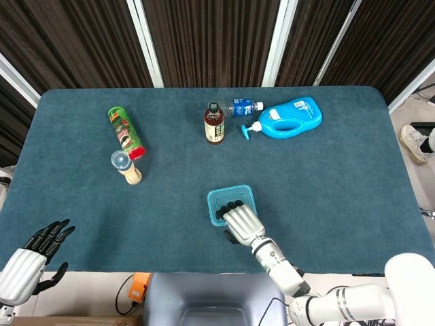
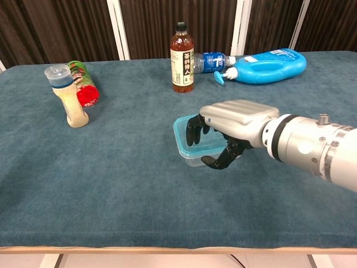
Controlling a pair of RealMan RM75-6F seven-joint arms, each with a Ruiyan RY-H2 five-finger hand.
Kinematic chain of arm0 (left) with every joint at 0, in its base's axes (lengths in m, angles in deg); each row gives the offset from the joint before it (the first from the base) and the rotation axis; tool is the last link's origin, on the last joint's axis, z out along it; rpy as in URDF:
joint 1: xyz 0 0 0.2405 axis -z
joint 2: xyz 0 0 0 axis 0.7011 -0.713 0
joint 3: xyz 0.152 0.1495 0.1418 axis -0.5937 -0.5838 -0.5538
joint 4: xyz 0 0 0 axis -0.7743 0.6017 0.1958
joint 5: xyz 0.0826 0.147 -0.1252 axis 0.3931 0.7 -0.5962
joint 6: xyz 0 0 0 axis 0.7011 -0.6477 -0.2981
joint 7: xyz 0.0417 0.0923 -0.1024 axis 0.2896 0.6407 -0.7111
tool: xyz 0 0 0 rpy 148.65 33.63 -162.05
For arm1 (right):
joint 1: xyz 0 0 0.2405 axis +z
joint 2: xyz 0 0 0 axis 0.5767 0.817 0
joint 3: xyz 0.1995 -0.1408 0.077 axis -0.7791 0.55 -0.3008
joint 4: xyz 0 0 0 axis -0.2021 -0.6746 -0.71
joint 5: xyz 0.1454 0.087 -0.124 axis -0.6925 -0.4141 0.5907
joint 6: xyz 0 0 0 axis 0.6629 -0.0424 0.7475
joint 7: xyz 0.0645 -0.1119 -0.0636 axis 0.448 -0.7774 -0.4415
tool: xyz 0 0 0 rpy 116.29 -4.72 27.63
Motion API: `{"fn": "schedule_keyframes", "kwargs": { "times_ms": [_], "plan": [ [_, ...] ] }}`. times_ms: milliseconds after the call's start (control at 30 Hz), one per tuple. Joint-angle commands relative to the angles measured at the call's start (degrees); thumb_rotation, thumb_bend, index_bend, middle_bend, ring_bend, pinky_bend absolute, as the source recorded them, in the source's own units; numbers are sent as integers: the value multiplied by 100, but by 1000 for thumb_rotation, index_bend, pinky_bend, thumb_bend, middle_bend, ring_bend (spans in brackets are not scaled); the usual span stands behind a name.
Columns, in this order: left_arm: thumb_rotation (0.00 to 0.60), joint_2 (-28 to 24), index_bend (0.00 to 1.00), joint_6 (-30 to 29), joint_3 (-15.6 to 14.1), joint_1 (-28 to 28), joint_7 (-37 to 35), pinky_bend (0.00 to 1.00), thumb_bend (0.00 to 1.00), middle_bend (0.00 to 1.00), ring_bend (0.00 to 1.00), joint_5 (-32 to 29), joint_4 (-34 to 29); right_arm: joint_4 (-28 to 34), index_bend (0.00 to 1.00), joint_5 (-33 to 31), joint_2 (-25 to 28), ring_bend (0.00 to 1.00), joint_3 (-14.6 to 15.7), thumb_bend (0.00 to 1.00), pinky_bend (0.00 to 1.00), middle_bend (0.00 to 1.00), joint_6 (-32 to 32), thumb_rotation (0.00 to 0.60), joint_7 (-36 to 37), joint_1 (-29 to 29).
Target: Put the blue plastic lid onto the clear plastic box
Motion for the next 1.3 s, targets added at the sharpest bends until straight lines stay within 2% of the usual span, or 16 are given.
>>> {"fn": "schedule_keyframes", "kwargs": {
  "times_ms": [33,667,867,1000,1067,1167,1300],
  "plan": [
    [600,0,0,-4,0,-1,-4,161,434,0,0,2,4,-17,473,3,-14,302,3,563,377,438,1,600,-10,-1],
    [600,-4,0,-19,2,0,-13,161,433,0,0,10,8,-73,472,86,-41,302,-27,563,377,438,-27,600,103,-50],
    [600,-9,0,-45,6,-9,-36,161,433,0,0,6,16,291,470,435,308,302,-177,563,377,438,250,600,335,-182],
    [600,3,0,-24,4,-7,7,161,433,0,0,8,11,698,451,763,763,301,-178,563,377,438,535,600,441,-366],
    [600,8,0,-19,6,-9,29,161,433,0,0,1,5,903,427,923,1007,289,-112,563,375,438,716,600,369,-472],
    [600,12,0,-26,11,-17,56,161,433,0,0,-9,-5,1297,367,1257,1460,238,160,563,349,389,1161,600,122,-766],
    [600,13,0,-55,16,-39,80,161,434,0,0,-21,-11,1673,216,1975,2089,147,920,560,263,236,1985,600,-270,-1457]
  ]
}}
